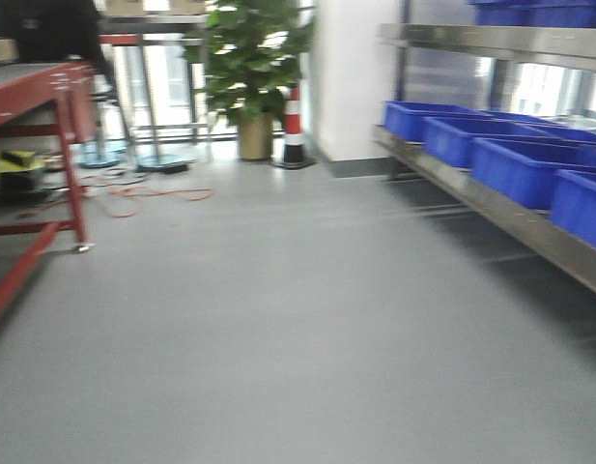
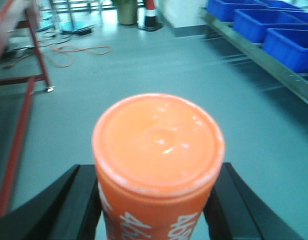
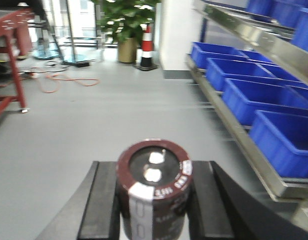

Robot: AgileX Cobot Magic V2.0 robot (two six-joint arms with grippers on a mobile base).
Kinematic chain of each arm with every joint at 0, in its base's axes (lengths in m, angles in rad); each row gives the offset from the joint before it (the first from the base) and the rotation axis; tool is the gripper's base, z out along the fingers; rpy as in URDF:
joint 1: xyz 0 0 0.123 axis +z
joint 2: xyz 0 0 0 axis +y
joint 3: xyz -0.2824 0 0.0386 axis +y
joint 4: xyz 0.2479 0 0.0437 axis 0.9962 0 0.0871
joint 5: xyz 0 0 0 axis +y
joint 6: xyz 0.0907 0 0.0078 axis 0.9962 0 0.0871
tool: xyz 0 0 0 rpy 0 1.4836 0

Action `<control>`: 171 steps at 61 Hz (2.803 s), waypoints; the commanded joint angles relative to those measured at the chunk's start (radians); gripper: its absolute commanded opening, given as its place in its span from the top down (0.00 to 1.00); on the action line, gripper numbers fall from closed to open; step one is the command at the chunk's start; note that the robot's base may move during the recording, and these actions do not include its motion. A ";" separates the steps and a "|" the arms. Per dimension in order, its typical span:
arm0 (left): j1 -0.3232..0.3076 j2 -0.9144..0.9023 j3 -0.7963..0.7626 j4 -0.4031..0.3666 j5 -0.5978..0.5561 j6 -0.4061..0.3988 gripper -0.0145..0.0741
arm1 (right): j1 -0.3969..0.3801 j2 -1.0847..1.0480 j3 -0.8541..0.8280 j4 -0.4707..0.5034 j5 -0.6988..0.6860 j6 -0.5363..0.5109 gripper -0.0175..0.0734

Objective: Place cylindrical capacitor in blue bin on shelf
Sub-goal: 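Drive the base up to the shelf of blue bins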

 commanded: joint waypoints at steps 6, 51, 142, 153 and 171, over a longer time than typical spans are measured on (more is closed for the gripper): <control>-0.007 -0.003 -0.001 -0.002 -0.023 0.000 0.96 | 0.000 -0.003 -0.002 -0.002 -0.028 0.000 0.88; -0.007 -0.003 -0.001 -0.002 -0.023 0.000 0.96 | 0.000 -0.003 -0.002 -0.002 -0.028 0.000 0.88; -0.007 -0.003 -0.001 -0.002 -0.023 0.000 0.96 | 0.000 -0.003 -0.002 0.001 -0.029 0.000 0.88; -0.007 -0.003 -0.001 -0.002 -0.023 0.000 0.96 | 0.000 -0.003 -0.002 0.001 -0.030 0.000 0.88; -0.007 -0.003 -0.001 -0.002 -0.023 0.000 0.96 | 0.000 -0.003 -0.002 0.001 -0.030 0.000 0.88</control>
